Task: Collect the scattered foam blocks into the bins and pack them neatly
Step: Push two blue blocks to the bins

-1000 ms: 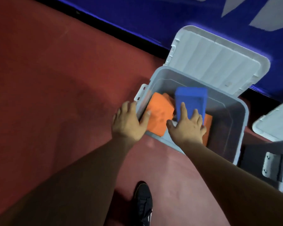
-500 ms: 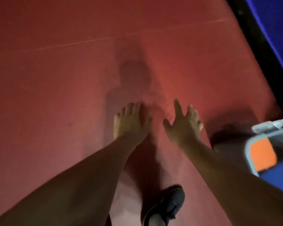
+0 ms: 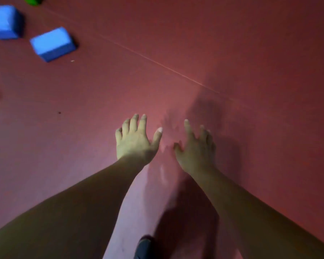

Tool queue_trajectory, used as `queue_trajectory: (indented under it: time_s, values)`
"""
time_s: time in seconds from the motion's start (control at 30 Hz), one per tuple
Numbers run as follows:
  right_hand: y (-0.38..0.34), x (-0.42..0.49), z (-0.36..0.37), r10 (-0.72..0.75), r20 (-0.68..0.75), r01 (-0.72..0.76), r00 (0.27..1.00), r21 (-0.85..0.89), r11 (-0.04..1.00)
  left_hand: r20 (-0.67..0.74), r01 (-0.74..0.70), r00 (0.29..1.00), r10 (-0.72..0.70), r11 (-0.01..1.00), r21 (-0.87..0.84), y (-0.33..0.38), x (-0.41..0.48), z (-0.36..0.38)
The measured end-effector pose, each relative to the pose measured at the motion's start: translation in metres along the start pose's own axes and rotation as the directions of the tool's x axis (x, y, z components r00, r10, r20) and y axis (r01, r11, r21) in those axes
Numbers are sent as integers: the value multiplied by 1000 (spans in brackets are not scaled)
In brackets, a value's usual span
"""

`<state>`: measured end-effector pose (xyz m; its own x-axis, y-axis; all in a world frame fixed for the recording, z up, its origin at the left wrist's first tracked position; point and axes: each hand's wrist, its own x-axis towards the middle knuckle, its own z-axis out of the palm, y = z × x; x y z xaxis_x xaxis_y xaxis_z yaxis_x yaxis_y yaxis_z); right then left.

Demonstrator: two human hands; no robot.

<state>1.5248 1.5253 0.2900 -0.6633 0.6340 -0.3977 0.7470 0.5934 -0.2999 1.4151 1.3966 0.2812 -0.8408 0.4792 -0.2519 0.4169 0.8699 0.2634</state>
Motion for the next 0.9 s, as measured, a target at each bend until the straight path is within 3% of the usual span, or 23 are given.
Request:
queue_trajectory:
  time_s: [0.27,0.43,0.67,0.9]
  values:
    - [-178,116,0,-330,37,332,943,-80,940,-96,303,948,-302,953,-11,-118,115,-76]
    - [-247,215,-6,-446,177,471,877,-138,871,-113,465,874,-472,881,-89,-151,223,-99]
    - [-302,325,-34,-459,295,529,838,-235,815,-44,577,805,-592,798,-174,-156,324,-125]
    - [-408,427,-38,-520,352,619,779,-293,729,-23,675,709,-705,688,-267,-214,427,-157]
